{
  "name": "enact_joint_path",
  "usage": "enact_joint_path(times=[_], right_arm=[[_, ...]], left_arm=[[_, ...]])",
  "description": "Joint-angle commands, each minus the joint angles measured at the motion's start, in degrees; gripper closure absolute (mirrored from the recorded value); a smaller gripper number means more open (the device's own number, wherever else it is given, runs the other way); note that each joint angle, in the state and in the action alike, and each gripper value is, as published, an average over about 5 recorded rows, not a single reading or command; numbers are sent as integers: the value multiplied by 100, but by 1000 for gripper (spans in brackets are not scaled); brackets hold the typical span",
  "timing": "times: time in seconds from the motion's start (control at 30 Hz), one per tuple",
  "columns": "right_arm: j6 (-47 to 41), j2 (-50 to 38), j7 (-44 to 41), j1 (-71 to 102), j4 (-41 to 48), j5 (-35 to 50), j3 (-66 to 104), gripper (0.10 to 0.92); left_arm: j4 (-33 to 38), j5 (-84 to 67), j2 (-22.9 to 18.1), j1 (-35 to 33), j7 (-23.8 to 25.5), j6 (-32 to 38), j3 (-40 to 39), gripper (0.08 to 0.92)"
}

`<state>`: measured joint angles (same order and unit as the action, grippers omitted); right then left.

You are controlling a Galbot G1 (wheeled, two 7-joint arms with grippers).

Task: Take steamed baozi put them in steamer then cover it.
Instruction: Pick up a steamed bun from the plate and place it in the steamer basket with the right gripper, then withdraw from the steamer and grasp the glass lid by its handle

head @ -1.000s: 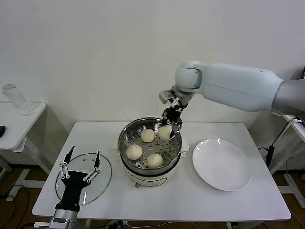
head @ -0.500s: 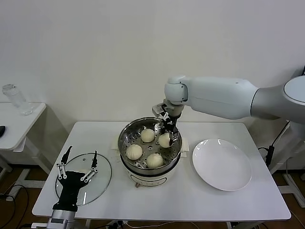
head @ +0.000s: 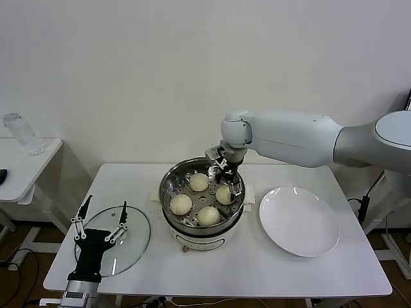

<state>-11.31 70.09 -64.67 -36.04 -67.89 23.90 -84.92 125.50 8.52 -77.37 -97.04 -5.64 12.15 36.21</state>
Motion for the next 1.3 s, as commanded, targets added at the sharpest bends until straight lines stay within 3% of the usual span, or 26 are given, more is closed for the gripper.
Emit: enact_joint_path(times=[0.03, 0.2, 0.4, 0.57, 0.87, 1.3], right_arm=[[135, -665, 334, 212, -408, 206, 1049, 203], [742, -1528, 1780, 383, -919, 942, 1809, 203], [2176, -2546, 5755, 1477, -1461, 1239, 2536, 203], [2532, -2957, 7428, 3493, -1916, 1098, 4697, 203], [3213, -2309, 7958, 7417, -2010, 230, 8851, 203], [3647, -1045, 7576, 9958, -2242, -43, 11127, 203]], left_arm=[[-59, 377, 5, 34, -115, 3, 45, 177], [-220, 962, 16, 102, -289, 36, 79, 177], [-432, 1918, 30, 183, -561, 123, 134, 177], [-564, 2342, 6, 265, -668, 249, 195, 177], [-924, 3079, 104, 344, -854, 188, 340, 177], [-1893, 5575, 374, 185, -1089, 222, 928, 177]])
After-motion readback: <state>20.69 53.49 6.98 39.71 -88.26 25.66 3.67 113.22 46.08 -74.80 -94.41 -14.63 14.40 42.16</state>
